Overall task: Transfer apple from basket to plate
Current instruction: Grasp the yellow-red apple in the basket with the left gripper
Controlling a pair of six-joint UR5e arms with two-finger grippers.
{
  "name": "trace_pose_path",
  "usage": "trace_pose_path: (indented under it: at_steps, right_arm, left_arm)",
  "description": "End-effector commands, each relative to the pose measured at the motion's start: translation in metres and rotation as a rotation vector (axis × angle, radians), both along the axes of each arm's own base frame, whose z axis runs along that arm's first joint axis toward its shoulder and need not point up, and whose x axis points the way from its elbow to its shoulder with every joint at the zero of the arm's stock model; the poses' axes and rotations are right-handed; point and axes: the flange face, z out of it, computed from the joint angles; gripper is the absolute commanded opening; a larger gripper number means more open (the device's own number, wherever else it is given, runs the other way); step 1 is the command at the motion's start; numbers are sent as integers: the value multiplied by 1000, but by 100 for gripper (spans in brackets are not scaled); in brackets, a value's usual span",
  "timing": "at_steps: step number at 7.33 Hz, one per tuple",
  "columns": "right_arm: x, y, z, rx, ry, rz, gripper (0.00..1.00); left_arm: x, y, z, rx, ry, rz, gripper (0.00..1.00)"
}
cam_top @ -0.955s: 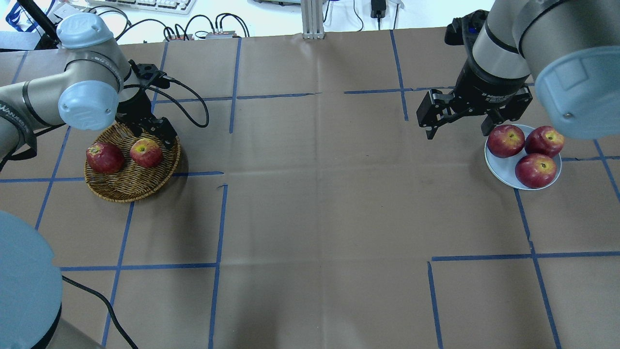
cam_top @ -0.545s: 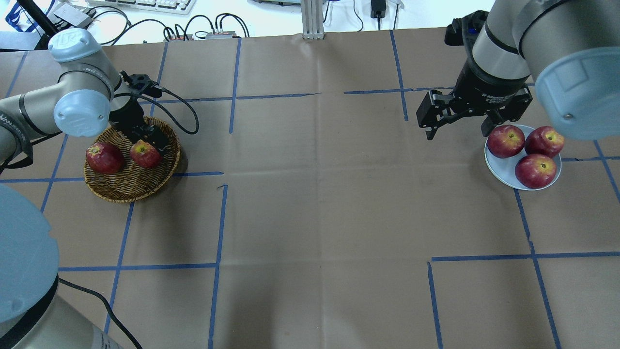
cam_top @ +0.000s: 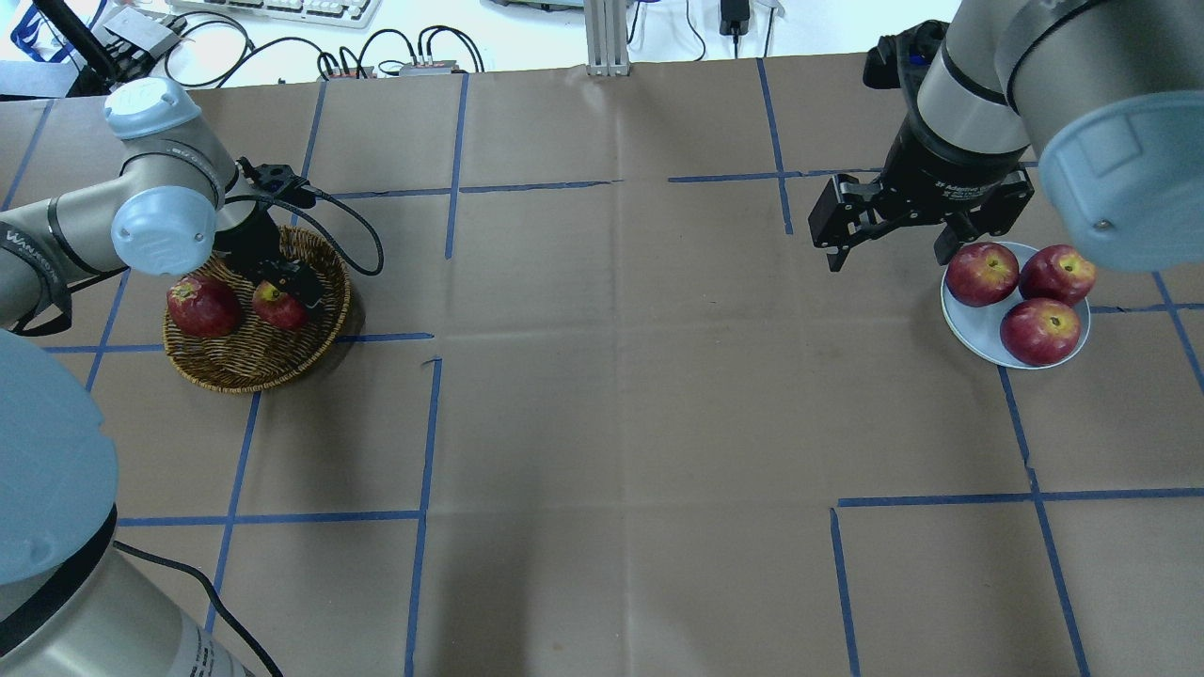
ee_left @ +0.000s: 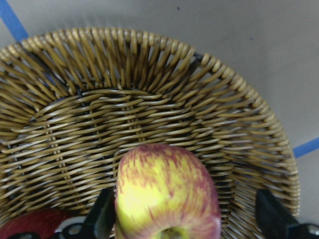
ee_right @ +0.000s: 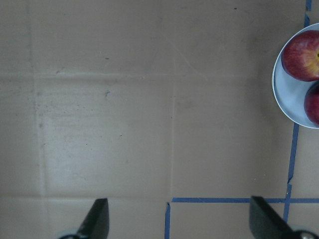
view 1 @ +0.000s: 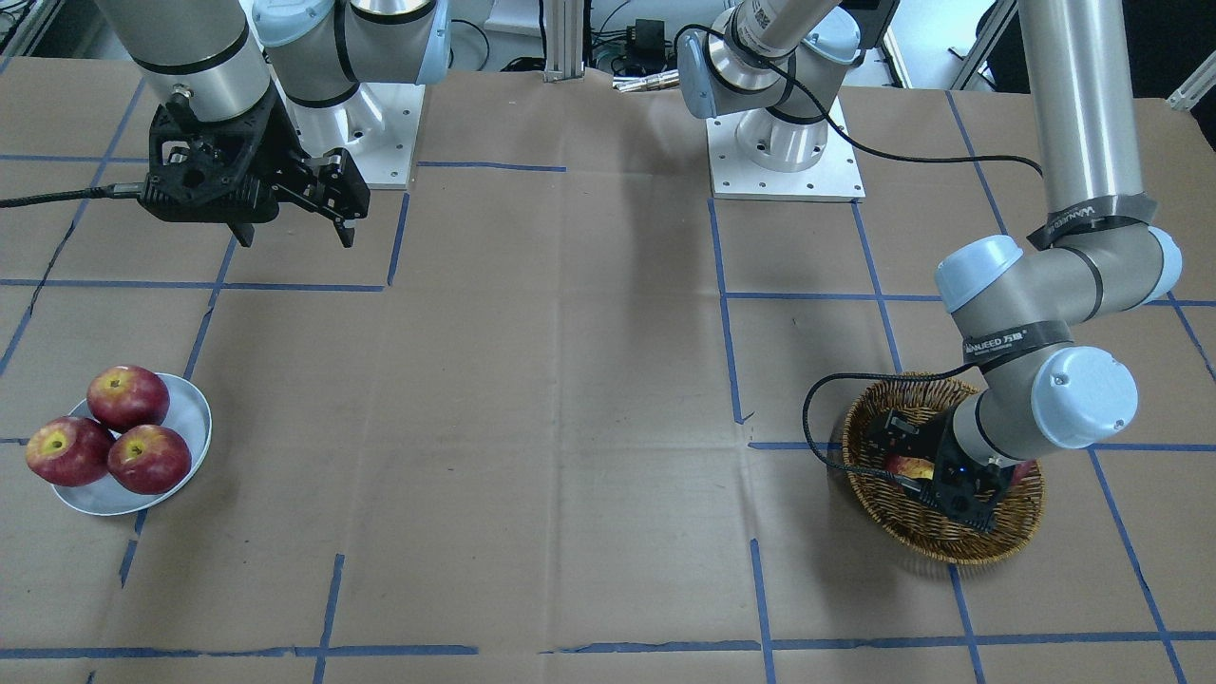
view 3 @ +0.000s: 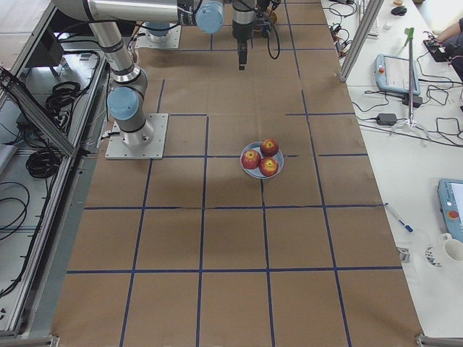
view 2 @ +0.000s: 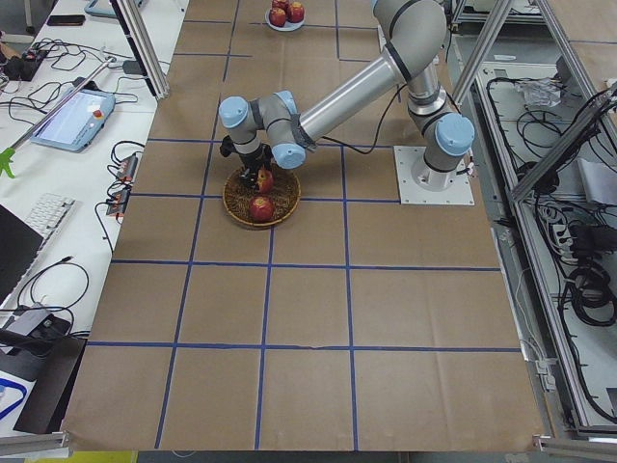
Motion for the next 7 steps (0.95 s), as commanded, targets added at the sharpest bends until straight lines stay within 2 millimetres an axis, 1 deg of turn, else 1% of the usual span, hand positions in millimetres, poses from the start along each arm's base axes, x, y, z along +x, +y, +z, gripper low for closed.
trace_pose_path:
  at_steps: [1, 2, 3, 4, 5, 6, 7]
  right_arm:
    - [0, 0, 0, 0, 0, 0, 100]
    - [0, 0, 0, 0, 0, 1, 100]
    - [0, 0, 0, 0, 1, 0, 100]
    - [0, 0, 0, 0, 1, 0, 100]
    - [0, 0, 0, 0, 1, 0, 100]
    - [0, 0, 0, 0, 1, 1, 100]
    - [0, 0, 0, 0, 1, 0, 100]
  left_arm:
    - [1, -1, -3, 3, 2, -1, 46]
    - [1, -4, 12, -22, -10, 1, 39]
    - [-12, -10, 34, -60, -26, -9, 39]
    - [-30, -19, 65, -100, -40, 55, 39]
    - [-87, -25, 90, -110, -50, 56, 39]
    - [-151, -24, 106, -117, -68, 119, 39]
    - [-208, -15, 108, -109, -80, 196, 39]
